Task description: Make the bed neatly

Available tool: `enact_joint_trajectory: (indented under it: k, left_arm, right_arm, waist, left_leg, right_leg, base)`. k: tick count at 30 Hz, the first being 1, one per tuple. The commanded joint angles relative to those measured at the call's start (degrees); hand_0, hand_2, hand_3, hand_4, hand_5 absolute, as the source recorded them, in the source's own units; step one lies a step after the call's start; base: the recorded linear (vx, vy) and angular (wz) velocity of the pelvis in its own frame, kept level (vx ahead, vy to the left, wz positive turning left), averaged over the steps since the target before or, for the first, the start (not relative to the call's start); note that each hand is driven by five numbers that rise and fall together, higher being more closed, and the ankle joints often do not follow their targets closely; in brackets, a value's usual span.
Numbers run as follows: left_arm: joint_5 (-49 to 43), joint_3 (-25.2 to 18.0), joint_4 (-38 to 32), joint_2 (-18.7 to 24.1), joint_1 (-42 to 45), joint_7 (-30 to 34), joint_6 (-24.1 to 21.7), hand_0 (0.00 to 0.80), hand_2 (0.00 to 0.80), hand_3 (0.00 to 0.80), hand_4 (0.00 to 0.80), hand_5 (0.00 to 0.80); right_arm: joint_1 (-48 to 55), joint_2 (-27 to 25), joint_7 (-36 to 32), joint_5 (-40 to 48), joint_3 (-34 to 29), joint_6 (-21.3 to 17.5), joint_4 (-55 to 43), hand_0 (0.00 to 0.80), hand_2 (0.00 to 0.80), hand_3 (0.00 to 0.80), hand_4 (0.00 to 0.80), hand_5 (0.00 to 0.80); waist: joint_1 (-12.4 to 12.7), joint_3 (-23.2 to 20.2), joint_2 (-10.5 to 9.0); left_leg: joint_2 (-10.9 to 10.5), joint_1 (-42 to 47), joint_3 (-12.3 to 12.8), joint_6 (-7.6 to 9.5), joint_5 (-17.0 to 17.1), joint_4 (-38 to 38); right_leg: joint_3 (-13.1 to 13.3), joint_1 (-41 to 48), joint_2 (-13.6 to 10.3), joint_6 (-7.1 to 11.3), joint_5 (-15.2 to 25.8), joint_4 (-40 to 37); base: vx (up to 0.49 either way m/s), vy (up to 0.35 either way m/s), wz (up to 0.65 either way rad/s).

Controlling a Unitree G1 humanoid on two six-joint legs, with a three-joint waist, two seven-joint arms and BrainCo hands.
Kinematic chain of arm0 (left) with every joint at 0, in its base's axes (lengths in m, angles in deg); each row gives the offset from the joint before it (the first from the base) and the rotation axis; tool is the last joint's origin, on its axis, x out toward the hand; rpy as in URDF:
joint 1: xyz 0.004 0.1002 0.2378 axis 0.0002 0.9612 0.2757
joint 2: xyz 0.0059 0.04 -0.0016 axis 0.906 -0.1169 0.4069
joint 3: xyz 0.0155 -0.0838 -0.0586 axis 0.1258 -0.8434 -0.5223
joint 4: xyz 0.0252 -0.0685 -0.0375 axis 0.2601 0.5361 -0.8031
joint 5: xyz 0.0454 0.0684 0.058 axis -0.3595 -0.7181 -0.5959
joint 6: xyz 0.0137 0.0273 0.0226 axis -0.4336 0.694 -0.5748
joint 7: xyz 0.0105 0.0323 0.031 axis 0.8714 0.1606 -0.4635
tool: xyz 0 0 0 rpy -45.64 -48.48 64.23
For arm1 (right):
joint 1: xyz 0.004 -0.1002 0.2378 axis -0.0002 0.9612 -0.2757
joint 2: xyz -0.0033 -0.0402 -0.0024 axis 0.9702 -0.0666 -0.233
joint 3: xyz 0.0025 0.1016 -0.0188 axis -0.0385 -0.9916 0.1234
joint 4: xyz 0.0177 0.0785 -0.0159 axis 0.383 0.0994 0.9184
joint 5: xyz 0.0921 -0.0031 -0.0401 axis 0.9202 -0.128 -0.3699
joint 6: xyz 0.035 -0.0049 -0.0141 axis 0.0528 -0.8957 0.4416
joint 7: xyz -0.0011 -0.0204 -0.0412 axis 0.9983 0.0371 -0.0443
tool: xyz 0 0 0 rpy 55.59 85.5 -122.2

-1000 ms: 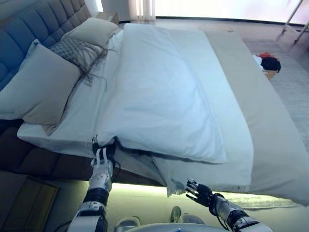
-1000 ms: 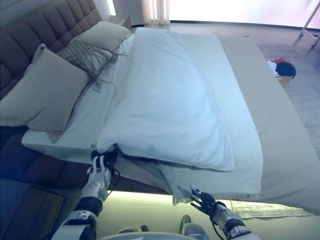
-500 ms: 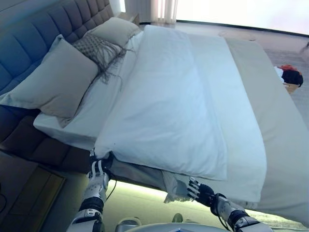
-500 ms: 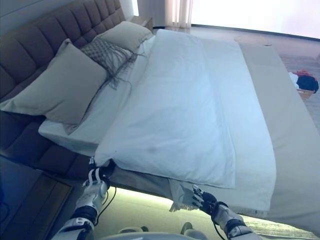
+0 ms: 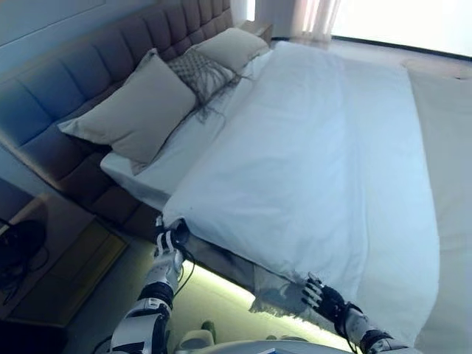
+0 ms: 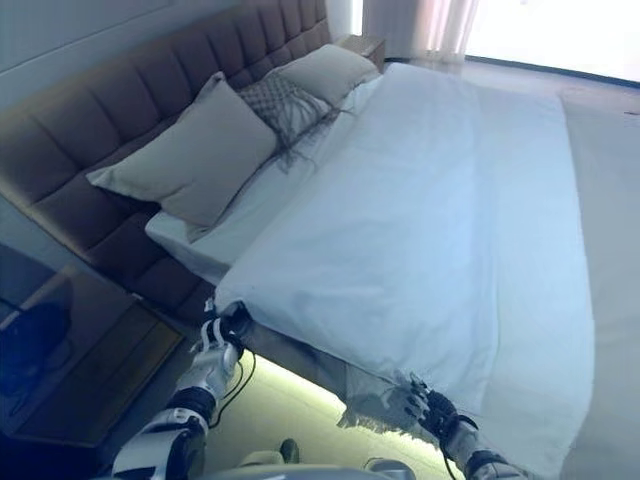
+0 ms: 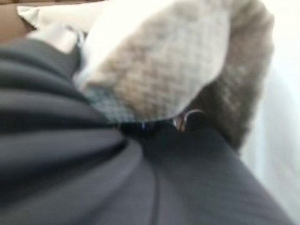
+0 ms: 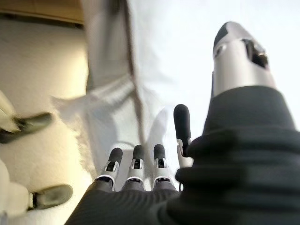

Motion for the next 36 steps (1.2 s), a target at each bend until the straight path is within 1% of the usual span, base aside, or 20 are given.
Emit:
enact_joint_trajectory:
  k: [1,2,4,6,7,9,11,12,14,15,17,18,21,25,28,29,31,32,34,36]
  left_arm:
    - [8.2,-13.3,-1.2,15.2,6.4,9.0,-10.4,0.800,0.800,0.800,0.800,0.800]
    - [8.7,-14.9,-0.4,16.0,6.5,8.1,-10.7,0.800,0.800,0.800,0.800,0.800]
    - [8.7,-16.0,1.3,16.5,6.4,7.4,-10.6,0.800,0.800,0.800,0.800,0.800]
    - [8.7,-17.1,4.1,18.1,6.5,7.4,-9.0,0.800,0.800,0.800,0.800,0.800]
    - [8.7,-17.2,4.8,18.6,6.4,7.6,-8.4,0.800,0.800,0.800,0.800,0.800]
    - [8.6,-17.6,7.5,21.2,6.6,7.5,-5.5,0.800,0.800,0.800,0.800,0.800]
    - [8.5,-18.1,8.3,23.1,6.7,6.5,-4.5,0.800,0.800,0.800,0.800,0.800]
    - [8.5,-18.7,8.2,23.9,7.2,5.6,-4.4,0.800,0.800,0.800,0.800,0.800]
    - [8.4,-20.0,7.4,24.2,8.8,5.0,-3.9,0.800,0.800,0.800,0.800,0.800]
    - [8.4,-20.2,6.9,23.8,9.4,5.1,-4.1,0.800,0.800,0.800,0.800,0.800]
    - [8.2,-19.4,6.0,22.2,9.7,5.6,-4.7,0.800,0.800,0.800,0.800,0.800]
    - [7.5,-18.8,5.7,21.1,9.7,6.4,-5.2,0.800,0.800,0.800,0.800,0.800]
    - [5.9,-17.1,5.1,19.6,8.7,7.0,-6.0,0.800,0.800,0.800,0.800,0.800]
    - [3.7,-15.8,3.5,18.0,8.4,6.2,-6.3,0.800,0.800,0.800,0.800,0.800]
    - [2.8,-15.6,2.0,17.0,8.7,5.7,-6.4,0.800,0.800,0.800,0.800,0.800]
    - [2.5,-15.6,1.7,16.7,9.0,5.7,-6.2,0.800,0.800,0.800,0.800,0.800]
    - [2.7,-15.5,0.8,16.0,9.4,6.2,-6.1,0.800,0.800,0.800,0.800,0.800]
    - [2.8,-15.3,0.3,15.7,9.3,6.2,-6.3,0.800,0.800,0.800,0.800,0.800]
    - [3.4,-14.4,-0.4,14.6,8.5,6.7,-6.9,0.800,0.800,0.800,0.800,0.800]
    - [4.2,-13.2,-0.6,13.0,7.5,7.2,-7.5,0.800,0.800,0.800,0.800,0.800]
  right_arm:
    - [-0.6,-2.5,-0.8,-0.1,-4.2,-0.3,5.1,0.000,0.000,0.000,0.000,0.000]
    - [-0.6,-2.8,-0.6,-0.4,-5.2,-0.9,5.7,0.000,0.000,0.000,0.000,0.000]
    - [-0.4,-3.3,-0.6,-0.6,-6.7,-1.2,6.7,0.000,0.000,0.000,0.000,0.000]
    - [-0.2,-3.6,-0.4,-0.7,-9.4,-0.7,8.5,0.000,0.000,0.000,0.000,0.000]
    - [-0.2,-3.6,-0.5,-0.6,-9.6,-0.6,8.6,0.000,0.000,0.000,0.000,0.000]
    - [-0.2,-3.0,0.0,0.0,-10.5,-0.4,8.1,0.000,0.000,0.000,0.000,0.000]
    - [-0.2,-2.1,0.5,0.5,-10.0,-0.9,7.0,0.000,0.000,0.000,0.000,0.000]
    - [-0.3,-1.3,0.9,0.5,-9.5,-1.0,6.2,0.000,0.000,0.000,0.000,0.000]
    - [-0.2,-0.2,1.6,0.3,-8.3,-0.9,5.1,0.000,0.000,0.000,0.000,0.000]
    - [-0.1,0.1,1.6,0.5,-7.9,-1.0,4.8,0.000,0.000,0.000,0.000,0.000]
    - [0.3,0.4,1.1,1.2,-7.3,-1.4,5.1,0.000,0.000,0.000,0.000,0.000]
    - [0.4,0.6,0.8,1.4,-7.2,-1.6,5.5,0.000,0.000,0.000,0.000,0.000]
    - [0.2,0.2,0.2,3.3,-7.2,-1.7,6.6,0.000,0.000,0.000,0.000,0.000]
    - [0.0,0.3,0.0,4.1,-8.1,-1.6,6.7,0.000,0.000,0.000,0.000,0.000]
    - [0.0,0.1,0.1,4.1,-8.7,-1.3,5.9,0.000,0.000,0.000,0.000,0.000]
    - [0.0,-0.1,0.4,3.7,-8.8,-1.4,5.8,0.000,0.000,0.000,0.000,0.000]
    - [-0.6,-0.4,0.9,2.5,-8.4,-1.5,5.8,0.000,0.000,0.000,0.000,0.000]
    - [-1.3,-0.4,1.2,2.7,-7.9,-1.8,5.7,0.000,0.000,0.000,0.000,0.000]
    - [-2.8,-0.4,1.3,4.2,-7.2,-2.5,5.7,0.000,0.000,0.000,0.000,0.000]
    - [-3.9,-0.4,1.2,5.3,-7.3,-3.1,5.6,0.000,0.000,0.000,0.000,0.000]
  waist:
    - [4.2,-1.4,0.77]
    - [3.8,-1.6,1.53]
    - [3.1,-2.0,2.41]
    - [2.6,-2.0,3.34]
    - [2.7,-2.0,3.35]
    - [2.6,-1.8,4.08]
    - [2.8,-1.8,4.17]
    - [3.0,-1.7,4.26]
    - [3.7,-1.4,4.70]
    - [3.9,-1.2,4.82]
    - [4.1,-1.2,4.54]
    - [4.2,-1.4,4.16]
    - [4.7,-2.1,2.60]
    - [5.2,-2.6,1.75]
    - [5.1,-1.9,1.73]
    - [5.2,-1.5,1.63]
    - [6.2,0.0,1.39]
    - [6.5,0.6,1.38]
    - [6.5,1.6,1.71]
    - [6.3,2.6,2.70]
  left_leg:
    - [1.8,0.4,-3.3,1.78,-0.4,-0.5]
    - [1.2,1.9,-3.9,2.28,-1.9,-3.6]
    - [0.4,3.2,-3.0,2.69,-3.6,-7.2]
    - [-0.9,4.5,-2.8,2.87,-5.0,-9.2]
    - [-1.3,4.7,-2.7,3.10,-5.1,-9.4]
    - [-2.9,5.8,-2.0,3.81,-6.4,-10.8]
    - [-4.2,6.2,-0.9,4.66,-7.3,-11.1]
    - [-4.6,6.3,0.6,5.08,-7.4,-11.2]
    - [-4.6,6.3,3.7,5.81,-7.3,-11.3]
    - [-4.7,6.0,4.4,6.36,-7.0,-11.4]
    - [-5.0,5.3,4.0,7.11,-6.6,-11.4]
    - [-5.5,4.9,3.2,7.71,-6.0,-12.0]
    - [-6.8,3.5,1.9,8.06,-4.8,-12.4]
    - [-7.1,3.3,1.9,7.75,-4.7,-12.4]
    - [-7.0,2.5,1.8,7.09,-5.1,-10.1]
    - [-7.1,1.6,1.2,6.69,-5.4,-8.1]
    - [-6.9,-1.5,-2.5,5.68,-6.0,-3.7]
    - [-5.9,-2.7,-3.1,5.32,-6.0,-2.6]
    - [-2.0,-3.9,-1.8,4.05,-4.8,-2.4]
    - [-0.8,-3.9,-2.4,3.57,-3.6,-4.0]
  right_leg:
    - [7.2,-4.8,-1.8,1.55,-2.4,10.6]
    - [8.1,-5.5,-2.5,2.45,-1.9,10.8]
    - [8.7,-6.4,-3.9,4.12,-0.6,10.4]
    - [10.0,-7.6,-6.8,6.47,3.4,9.1]
    - [10.3,-7.7,-7.3,6.90,4.3,8.5]
    - [9.9,-9.5,-10.7,8.93,9.6,5.8]
    - [9.0,-11.2,-12.1,9.81,12.8,5.4]
    - [7.4,-12.1,-12.1,9.89,13.0,7.0]
    - [4.6,-13.2,-10.3,9.24,9.8,12.9]
    - [4.3,-13.6,-8.4,8.47,7.4,16.1]
    - [4.7,-13.7,-4.6,6.86,2.9,18.7]
    - [5.3,-12.9,-1.4,5.98,0.3,20.2]
    - [6.1,-10.5,2.1,3.99,-1.8,17.6]
    - [5.6,-8.0,2.3,3.40,-1.9,12.3]
    - [6.3,-7.1,3.0,1.90,-3.1,9.7]
    - [6.9,-6.9,3.0,1.69,-2.8,9.2]
    - [8.5,-7.3,2.5,1.34,-2.4,9.0]
    - [8.7,-8.0,2.2,1.21,-2.5,9.4]
    - [8.2,-9.8,1.4,0.90,-2.8,11.2]
    - [7.9,-11.4,0.0,0.96,-3.3,13.8]
  base:
    - [-0.060,0.389,-0.58]
    - [-0.071,0.450,-0.43]
    - [-0.069,0.408,-0.39]
    - [-0.039,0.323,-0.03]
    - [-0.037,0.272,0.17]
    - [-0.058,0.287,0.05]
    - [-0.071,0.271,-0.16]
    - [-0.092,0.298,-0.23]
    - [-0.126,0.272,-0.32]
    - [-0.145,0.193,-0.36]
    - [-0.108,0.114,-0.24]
    - [-0.063,0.057,-0.08]
    - [-0.055,-0.002,0.06]
    - [-0.023,-0.038,0.22]
    - [-0.032,-0.004,0.08]
    - [-0.065,0.038,0.06]
    - [-0.145,0.074,0.08]
    - [-0.228,0.110,0.00]
    - [-0.227,0.157,-0.14]
    - [-0.166,0.239,-0.07]
